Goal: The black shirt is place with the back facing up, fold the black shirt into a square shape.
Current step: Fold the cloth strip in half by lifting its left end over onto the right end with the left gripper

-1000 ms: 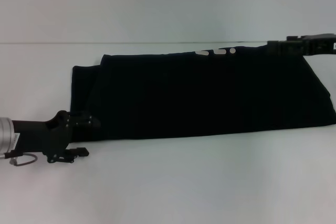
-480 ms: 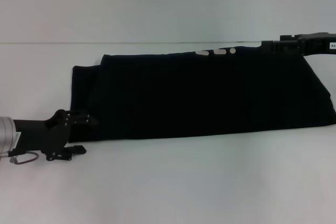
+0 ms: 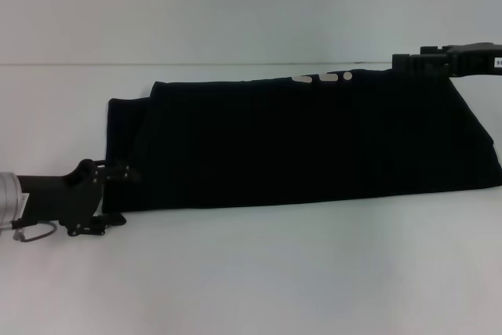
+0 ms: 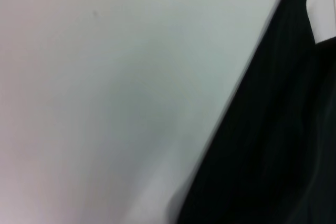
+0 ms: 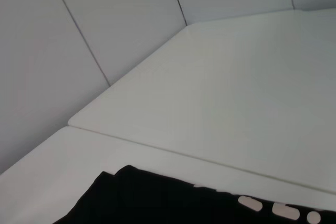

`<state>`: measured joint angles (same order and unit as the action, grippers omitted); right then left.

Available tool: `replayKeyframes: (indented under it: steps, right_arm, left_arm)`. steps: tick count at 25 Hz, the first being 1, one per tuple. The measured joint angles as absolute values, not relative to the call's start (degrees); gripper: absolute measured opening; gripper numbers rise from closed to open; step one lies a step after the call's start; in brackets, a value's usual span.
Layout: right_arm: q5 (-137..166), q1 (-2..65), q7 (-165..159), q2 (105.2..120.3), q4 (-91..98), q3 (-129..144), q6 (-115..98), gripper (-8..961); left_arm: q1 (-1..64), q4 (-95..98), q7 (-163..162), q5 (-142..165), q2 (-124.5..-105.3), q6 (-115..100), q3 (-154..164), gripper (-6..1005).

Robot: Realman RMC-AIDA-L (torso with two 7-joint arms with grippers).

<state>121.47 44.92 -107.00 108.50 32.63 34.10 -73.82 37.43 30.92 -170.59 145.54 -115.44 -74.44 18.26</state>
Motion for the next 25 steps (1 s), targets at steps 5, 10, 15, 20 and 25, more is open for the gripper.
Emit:
replayKeyframes:
  steps: [5, 10, 15, 20, 25]
  right_arm:
    - [121.38, 44.89, -107.11, 108.55, 32.82, 34.03, -73.81, 864]
    - [121.37, 44.65, -107.21, 108.73, 33.26, 33.64, -73.82, 863]
    - [121.37, 44.51, -107.20, 108.73, 33.31, 32.85, -73.83, 862]
    - [121.37, 44.49, -107.21, 108.72, 33.31, 32.64, -73.56, 861]
    - [121.38, 44.47, -107.22, 108.71, 33.31, 32.57, -73.42, 860]
  left_arm:
    - [37.80, 29.67, -170.63, 145.62, -114.84, -74.85, 16.04, 807]
    - [37.70, 29.62, -170.65, 145.62, -114.79, -74.75, 16.00, 800]
    - [37.38, 29.78, -170.63, 146.15, -114.82, -75.27, 15.99, 794]
    - [37.23, 29.94, -170.61, 146.80, -114.91, -75.56, 15.99, 787]
    - [37.22, 29.95, -170.51, 146.70, -114.94, -74.58, 15.99, 780]
